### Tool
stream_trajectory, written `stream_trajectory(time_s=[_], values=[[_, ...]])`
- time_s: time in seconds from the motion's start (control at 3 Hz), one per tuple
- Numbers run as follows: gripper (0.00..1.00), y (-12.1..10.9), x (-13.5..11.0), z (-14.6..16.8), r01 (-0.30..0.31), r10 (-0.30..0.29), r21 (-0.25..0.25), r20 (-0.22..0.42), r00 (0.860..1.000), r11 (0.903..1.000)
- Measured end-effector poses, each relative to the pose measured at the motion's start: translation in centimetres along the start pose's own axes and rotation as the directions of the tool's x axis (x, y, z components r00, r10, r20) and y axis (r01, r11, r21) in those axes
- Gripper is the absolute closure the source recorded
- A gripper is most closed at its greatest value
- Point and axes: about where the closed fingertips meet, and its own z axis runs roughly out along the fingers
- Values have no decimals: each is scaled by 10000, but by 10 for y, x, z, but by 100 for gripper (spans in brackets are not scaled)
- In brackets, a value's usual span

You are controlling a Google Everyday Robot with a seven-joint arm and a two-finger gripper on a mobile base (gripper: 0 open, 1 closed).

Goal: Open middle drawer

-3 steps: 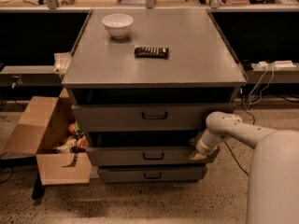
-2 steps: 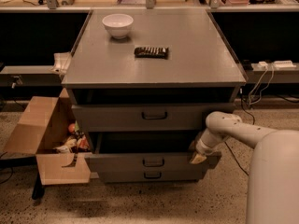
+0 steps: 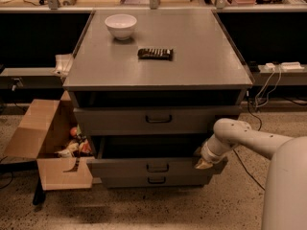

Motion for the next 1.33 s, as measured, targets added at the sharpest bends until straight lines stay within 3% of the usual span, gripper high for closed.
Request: stream_trajectory(time_s=[1.0,1.33], values=[[10,0,0,0,0,0,-2,0,10000,10000],[0,0,0,0,0,0,-3,1,10000,10000]])
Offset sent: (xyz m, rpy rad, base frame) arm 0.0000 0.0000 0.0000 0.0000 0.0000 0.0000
